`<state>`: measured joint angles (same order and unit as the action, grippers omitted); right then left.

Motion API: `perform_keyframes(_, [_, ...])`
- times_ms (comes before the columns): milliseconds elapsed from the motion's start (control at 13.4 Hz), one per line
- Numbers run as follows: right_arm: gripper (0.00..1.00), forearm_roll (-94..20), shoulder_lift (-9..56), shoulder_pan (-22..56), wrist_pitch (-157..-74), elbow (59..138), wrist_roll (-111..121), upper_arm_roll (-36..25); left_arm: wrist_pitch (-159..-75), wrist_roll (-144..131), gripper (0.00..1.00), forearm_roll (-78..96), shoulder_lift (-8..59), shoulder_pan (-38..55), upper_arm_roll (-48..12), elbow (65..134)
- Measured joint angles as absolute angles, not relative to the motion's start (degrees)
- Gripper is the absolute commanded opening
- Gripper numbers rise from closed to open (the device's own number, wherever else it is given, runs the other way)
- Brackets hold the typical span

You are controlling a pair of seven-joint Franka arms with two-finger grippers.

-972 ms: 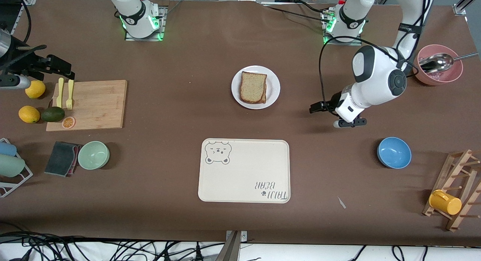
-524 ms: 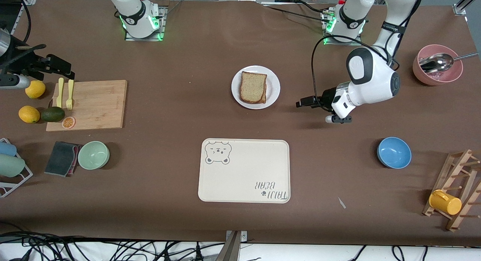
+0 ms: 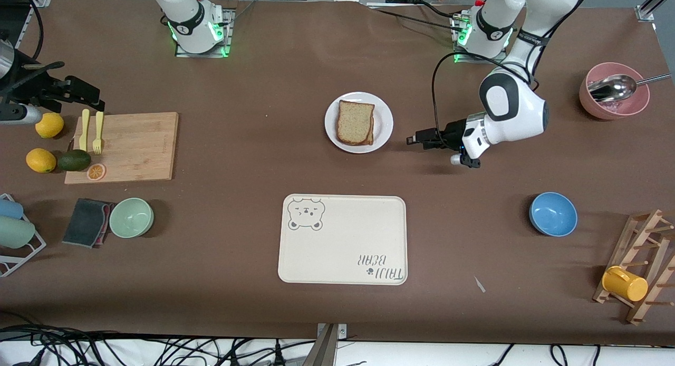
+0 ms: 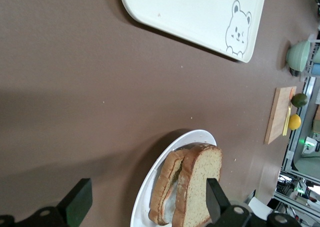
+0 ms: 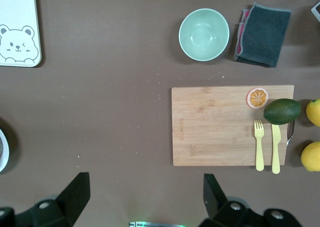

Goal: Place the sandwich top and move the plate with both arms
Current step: 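Move the left gripper to the rim of the white plate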

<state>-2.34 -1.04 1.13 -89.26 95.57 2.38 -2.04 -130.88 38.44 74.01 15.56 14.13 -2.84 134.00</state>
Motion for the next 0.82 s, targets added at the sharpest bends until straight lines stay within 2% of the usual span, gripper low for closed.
perform_keyframes(823, [1.00, -2.9, -1.0, 1.1, -88.8, 95.5, 2.6, -2.0, -129.1, 59.3, 0.99, 91.4, 16.6, 16.0, -4.9, 141.6])
